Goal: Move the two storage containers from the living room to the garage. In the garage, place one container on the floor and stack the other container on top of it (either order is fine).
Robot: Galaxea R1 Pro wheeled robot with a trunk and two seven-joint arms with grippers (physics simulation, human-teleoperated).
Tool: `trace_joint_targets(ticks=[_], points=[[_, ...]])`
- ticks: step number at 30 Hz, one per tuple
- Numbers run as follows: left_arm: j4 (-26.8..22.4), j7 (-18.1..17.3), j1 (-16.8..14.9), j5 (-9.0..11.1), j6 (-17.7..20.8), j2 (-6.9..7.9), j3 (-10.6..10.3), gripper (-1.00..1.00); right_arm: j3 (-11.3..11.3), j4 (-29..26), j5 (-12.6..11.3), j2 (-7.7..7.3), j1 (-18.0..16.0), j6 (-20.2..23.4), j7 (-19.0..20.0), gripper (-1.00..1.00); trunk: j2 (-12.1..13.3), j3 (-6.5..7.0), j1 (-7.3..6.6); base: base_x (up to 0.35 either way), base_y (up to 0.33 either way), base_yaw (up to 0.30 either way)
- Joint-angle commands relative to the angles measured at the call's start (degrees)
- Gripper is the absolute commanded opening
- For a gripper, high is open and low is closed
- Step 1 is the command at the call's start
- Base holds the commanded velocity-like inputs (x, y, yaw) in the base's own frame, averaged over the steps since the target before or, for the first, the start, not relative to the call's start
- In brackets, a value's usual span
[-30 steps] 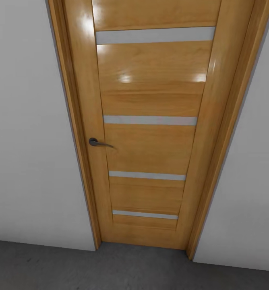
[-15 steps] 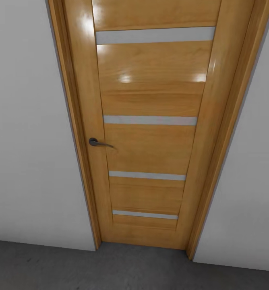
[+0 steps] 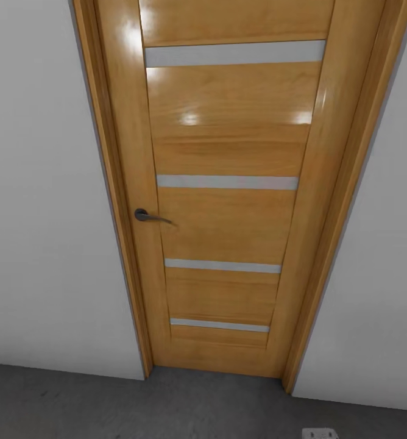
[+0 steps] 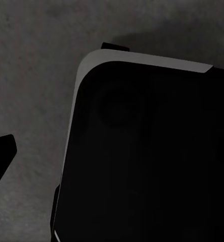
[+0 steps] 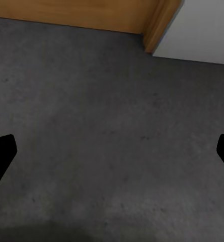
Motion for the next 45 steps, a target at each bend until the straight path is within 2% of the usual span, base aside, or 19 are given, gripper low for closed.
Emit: trace_joint_targets(ticks=[1, 8, 13, 16, 19, 20, 21, 24, 25, 26, 27, 29, 31, 32, 36, 39, 42, 43, 45], points=[[-0.1, 0.0, 0.0, 0.3, -0.1, -0.01, 0.0, 1.00, 0.1, -0.3, 0.2, -0.01, 0.0, 0.4, -0.1, 1.00, 0.0, -0.05, 0.00, 0.000, 0.000, 0.000], [-0.1, 0.0, 0.0, 0.3, -0.1, 0.01, 0.0, 1.00, 0.4, -2.0, 0.3, -0.02, 0.0, 0.6, -0.5, 1.00, 0.0, -0.05, 0.00, 0.000, 0.000, 0.000], [-0.1, 0.0, 0.0, 0.3, -0.1, -0.01, 0.0, 1.00, 0.3, -2.3, 2.3, -0.07, -0.2, 0.3, -2.3, 1.00, 0.0, -0.05, 0.00, 0.000, 0.000, 0.000], [-0.1, 0.0, 0.0, 0.2, -0.1, -0.02, 0.0, 1.00, 0.2, -2.2, 3.8, -0.02, -2.1, 0.0, -3.8, 1.00, 0.0, -0.05, 0.00, 0.000, 0.000, 0.000], [-0.1, 0.0, 0.0, 0.2, -0.1, -0.02, 0.0, 1.00, 0.2, -1.3, 4.2, 0.26, -6.9, -0.1, -4.5, 1.00, 0.0, -0.05, 0.00, 0.000, 0.000, 0.000], [-0.1, 0.0, 0.0, 0.2, -0.1, 0.00, 0.0, 1.00, 0.2, 0.1, 4.2, 0.46, -10.0, -0.1, -4.7, 1.00, 0.0, -0.05, 0.00, 0.000, 0.000, 0.000], [-0.1, 0.0, 0.0, 0.2, -0.1, 0.01, 0.0, 1.00, 0.2, 1.1, 4.2, 0.54, -11.7, -0.1, -4.8, 1.00, 0.0, -0.05, 0.00, 0.000, 0.000, 0.000], [-0.1, 0.0, 0.0, 0.2, -0.1, -0.01, 0.0, 1.00, 0.2, 8.3, 4.3, 1.07, -20.7, -0.4, -5.0, 1.00, 0.0, -0.05, 0.00, 0.000, 0.000, 0.000], [-0.1, 0.0, 0.0, 0.2, -0.1, -0.01, 0.0, 1.00, 0.2, 10.1, 4.3, 1.38, -22.5, -0.5, -5.1, 1.00, 0.0, -0.05, 0.00, 0.000, 0.000, 0.000], [-0.1, 0.0, 0.0, 0.2, -0.1, -0.01, 0.0, 1.00, 0.2, 12.0, 4.3, 1.83, -24.4, -0.8, -5.1, 1.00, 0.0, -0.05, 0.00, 0.000, 0.000, 0.000], [-0.1, 0.0, 0.0, 0.2, -0.1, -0.01, 0.0, 1.00, 0.2, 15.7, 4.5, 2.97, -27.8, -1.6, -5.1, 1.00, 0.0, -0.05, 0.00, 0.000, 0.000, 0.000], [-0.1, 0.0, 0.0, 0.2, -0.1, -0.02, 0.0, 1.00, 0.2, 21.2, 4.7, 4.75, -32.2, -3.7, -5.2, 1.00, 0.0, -0.05, 0.00, 0.000, 0.000, 0.000], [-0.1, 0.0, 0.0, 0.2, -0.1, -0.02, 0.0, 1.00, 0.3, 25.6, 4.9, 6.43, -35.5, -6.4, -5.5, 1.00, 0.0, -0.05, 0.00, 0.000, 0.000, 0.000], [-0.1, 0.0, 0.0, 0.2, -0.1, -0.02, 0.0, 1.00, 0.3, 26.7, 4.9, 7.02, -36.3, -7.4, -5.7, 1.00, 0.0, -0.05, 0.00, 0.000, 0.000, 0.000], [-0.1, 0.0, 0.0, 0.2, -0.1, -0.02, 0.0, 1.00, 0.6, 30.1, 5.6, 11.07, -39.5, -12.7, -7.4, 1.00, 0.0, -0.05, 0.00, 0.000, 0.000, 0.000], [-0.1, 0.0, 0.0, 0.2, -0.1, -0.02, 0.0, 1.00, 1.6, 30.9, 7.8, 11.15, -41.4, -13.7, -7.8, 1.00, 0.0, -0.05, 0.00, 0.000, 0.000, 0.000], [-0.1, 0.0, 0.0, 0.2, -0.1, 0.00, 0.0, 1.00, 3.7, 31.1, 11.4, 11.15, -43.3, -14.5, -7.9, 1.00, 0.0, -0.05, 0.00, 0.000, 0.000, 0.000], [-0.1, 0.0, 0.0, 0.2, -0.1, -0.01, 0.0, 1.00, 4.4, 31.2, 12.4, 11.15, -45.9, -14.2, -7.9, 1.00, 0.0, -0.05, 0.00, 0.000, 0.000, 0.000], [-0.1, 0.0, 0.0, 0.2, -0.1, -0.01, 0.0, 1.00, 4.6, 31.4, 12.6, 11.15, -47.7, -14.1, -7.7, 1.00, 0.0, -0.05, 0.00, 0.000, 0.000, 0.000]])
